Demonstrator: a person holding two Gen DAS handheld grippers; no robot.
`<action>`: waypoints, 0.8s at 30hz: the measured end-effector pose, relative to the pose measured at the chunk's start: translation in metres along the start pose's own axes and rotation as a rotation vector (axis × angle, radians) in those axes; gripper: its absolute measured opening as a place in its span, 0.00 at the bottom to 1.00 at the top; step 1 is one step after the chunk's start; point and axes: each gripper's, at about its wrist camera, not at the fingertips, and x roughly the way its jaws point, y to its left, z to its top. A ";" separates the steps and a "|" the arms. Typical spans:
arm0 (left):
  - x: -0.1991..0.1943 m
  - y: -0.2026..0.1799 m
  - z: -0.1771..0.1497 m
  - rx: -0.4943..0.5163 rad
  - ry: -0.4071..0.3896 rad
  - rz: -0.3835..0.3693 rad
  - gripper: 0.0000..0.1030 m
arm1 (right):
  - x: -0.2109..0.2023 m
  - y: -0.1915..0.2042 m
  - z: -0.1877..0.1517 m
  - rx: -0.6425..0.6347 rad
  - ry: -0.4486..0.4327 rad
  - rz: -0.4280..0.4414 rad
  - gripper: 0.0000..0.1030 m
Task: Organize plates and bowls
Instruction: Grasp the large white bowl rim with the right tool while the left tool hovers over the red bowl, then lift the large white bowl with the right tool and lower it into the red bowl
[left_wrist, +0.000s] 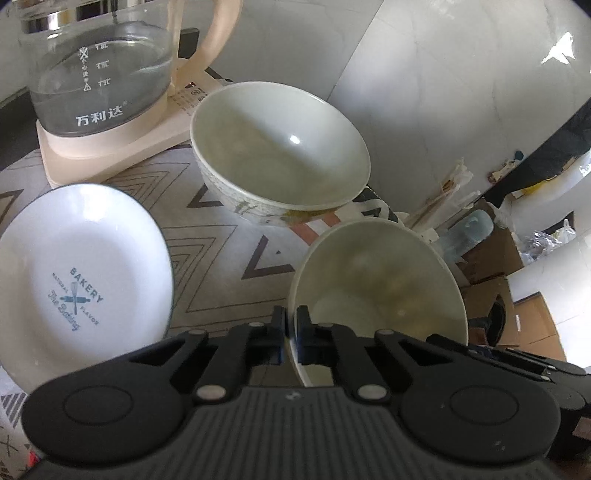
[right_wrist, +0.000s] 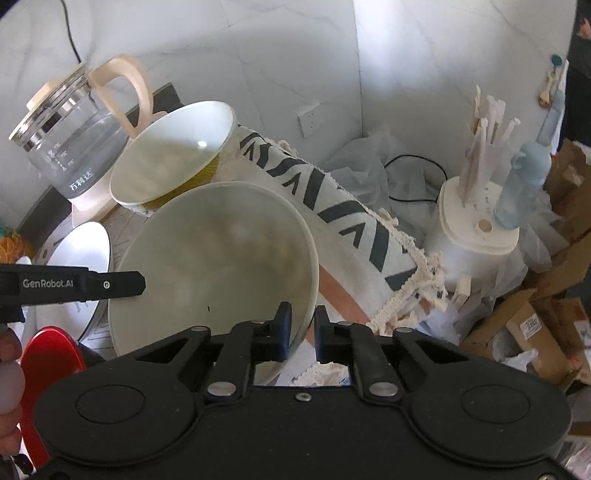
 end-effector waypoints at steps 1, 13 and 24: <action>0.000 -0.001 0.000 -0.005 -0.001 0.007 0.03 | 0.000 0.000 0.001 -0.001 0.003 0.004 0.12; -0.037 -0.009 -0.003 -0.054 -0.067 0.040 0.03 | -0.028 0.007 0.011 -0.063 -0.034 0.049 0.12; -0.086 -0.005 -0.009 -0.141 -0.163 0.087 0.03 | -0.054 0.024 0.023 -0.146 -0.093 0.141 0.12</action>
